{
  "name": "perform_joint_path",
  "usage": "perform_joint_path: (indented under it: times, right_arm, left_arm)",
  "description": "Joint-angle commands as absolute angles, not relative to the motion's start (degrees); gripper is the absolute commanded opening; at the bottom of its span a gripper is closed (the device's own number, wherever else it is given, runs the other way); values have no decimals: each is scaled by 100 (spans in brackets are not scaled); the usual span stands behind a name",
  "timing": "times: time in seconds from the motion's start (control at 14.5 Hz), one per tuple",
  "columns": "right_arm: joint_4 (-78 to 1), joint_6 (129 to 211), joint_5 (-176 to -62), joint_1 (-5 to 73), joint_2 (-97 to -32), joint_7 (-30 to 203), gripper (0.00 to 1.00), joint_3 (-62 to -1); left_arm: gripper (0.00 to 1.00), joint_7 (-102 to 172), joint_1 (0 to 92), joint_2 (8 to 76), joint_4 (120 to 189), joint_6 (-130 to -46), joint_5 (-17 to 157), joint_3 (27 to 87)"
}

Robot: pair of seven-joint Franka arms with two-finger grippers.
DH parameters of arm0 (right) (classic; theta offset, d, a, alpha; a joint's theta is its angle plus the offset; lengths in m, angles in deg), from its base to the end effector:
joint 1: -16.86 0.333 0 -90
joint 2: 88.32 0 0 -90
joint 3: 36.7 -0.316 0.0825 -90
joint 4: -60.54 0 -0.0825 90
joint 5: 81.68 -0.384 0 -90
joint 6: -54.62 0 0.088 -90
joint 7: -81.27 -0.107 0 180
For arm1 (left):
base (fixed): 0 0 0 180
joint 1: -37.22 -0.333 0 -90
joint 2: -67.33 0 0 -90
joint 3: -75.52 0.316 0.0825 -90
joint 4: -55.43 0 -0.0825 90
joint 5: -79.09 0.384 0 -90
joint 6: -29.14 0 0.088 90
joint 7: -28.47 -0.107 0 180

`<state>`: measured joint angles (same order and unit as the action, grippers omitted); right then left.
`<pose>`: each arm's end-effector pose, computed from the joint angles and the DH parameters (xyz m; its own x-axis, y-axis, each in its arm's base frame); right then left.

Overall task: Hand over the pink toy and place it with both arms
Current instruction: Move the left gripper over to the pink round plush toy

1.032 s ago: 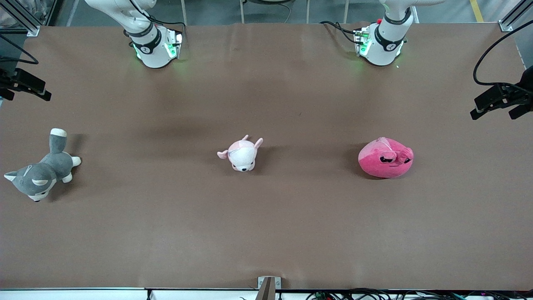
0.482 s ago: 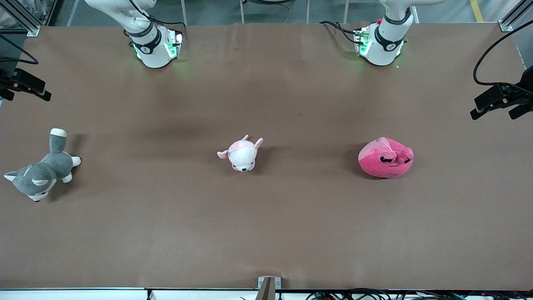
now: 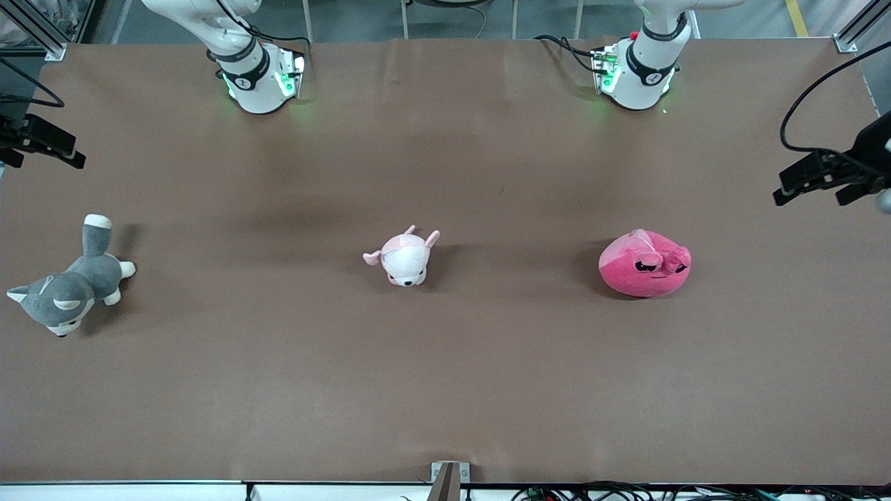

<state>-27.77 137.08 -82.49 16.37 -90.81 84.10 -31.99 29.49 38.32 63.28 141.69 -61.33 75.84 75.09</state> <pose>0.5252 -0.0472 0.6505 0.9976 -0.0391 -0.0578 -0.0403 -0.9990 -0.0205 0.5770 -0.0213 0.6162 1.0000 -0.0084 0.0018 -0.0085 -0.9983 0.0573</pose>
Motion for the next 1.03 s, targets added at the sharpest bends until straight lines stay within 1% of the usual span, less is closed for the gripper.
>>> perform_joint_path:
  times: [0.0,0.76,0.96]
  right_arm:
    - [-2858,13688,-8107,1669,-9201,8365,100,-3213]
    - [-2849,13662,-8107,1669,-9201,8365,100,-3213]
    - [-2849,13662,-8107,1669,-9201,8365,100,-3213]
  left_arm:
    - [100,2874,4012,5987,14069,-5928,7689,7482]
    - [100,2944,4047,4800,14121,-5928,7680,7482]
    - [100,2944,3994,4633,14323,-6199,7672,7482]
